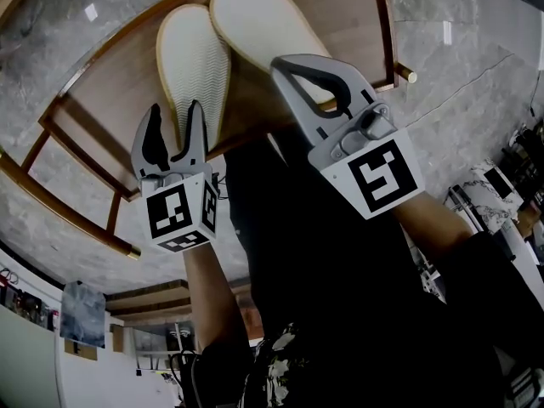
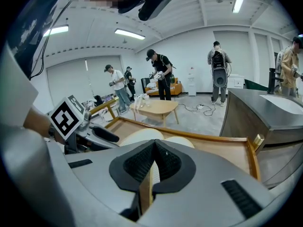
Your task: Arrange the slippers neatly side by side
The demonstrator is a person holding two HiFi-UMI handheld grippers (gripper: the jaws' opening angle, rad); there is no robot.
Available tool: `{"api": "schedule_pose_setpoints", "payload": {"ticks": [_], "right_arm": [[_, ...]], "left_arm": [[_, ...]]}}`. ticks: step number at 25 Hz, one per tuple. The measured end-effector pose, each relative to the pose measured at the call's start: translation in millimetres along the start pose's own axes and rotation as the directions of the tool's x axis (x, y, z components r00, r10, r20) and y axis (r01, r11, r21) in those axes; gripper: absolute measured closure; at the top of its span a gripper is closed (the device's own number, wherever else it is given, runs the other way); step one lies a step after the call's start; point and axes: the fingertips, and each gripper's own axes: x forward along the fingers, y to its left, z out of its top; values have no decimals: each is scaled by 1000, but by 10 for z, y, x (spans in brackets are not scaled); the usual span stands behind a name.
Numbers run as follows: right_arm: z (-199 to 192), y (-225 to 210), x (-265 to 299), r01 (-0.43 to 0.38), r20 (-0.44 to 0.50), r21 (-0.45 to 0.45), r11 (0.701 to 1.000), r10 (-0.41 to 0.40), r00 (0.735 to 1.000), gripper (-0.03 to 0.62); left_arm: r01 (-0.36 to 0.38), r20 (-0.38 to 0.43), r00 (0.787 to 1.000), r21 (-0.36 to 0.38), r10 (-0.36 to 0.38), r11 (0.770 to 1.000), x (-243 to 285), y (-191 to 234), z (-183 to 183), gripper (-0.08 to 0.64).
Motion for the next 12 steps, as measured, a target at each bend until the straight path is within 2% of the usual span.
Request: {"api": "schedule_pose_setpoints", "payload": {"ticks": [4, 6, 8, 12], "right_arm": [[-10, 17, -3, -5, -2, -2, 1000, 5, 1000, 595], [-25, 27, -9, -8, -9, 0, 1000, 8, 1000, 595], [-26, 35, -14, -10, -9, 0, 1000, 10, 1000, 595], [-8, 86, -3, -18, 1, -9, 1000, 18, 1000, 595]], "left_arm": [[-1, -80, 997, -21, -1, 1000, 52, 27, -148, 336], [-20, -101, 995, -19, 18, 1000, 40, 28, -157, 413], [-37, -74, 997, -20, 35, 999, -8, 16, -85, 473], [-33, -18, 999, -60, 32, 998, -97, -43, 19, 508]]}}
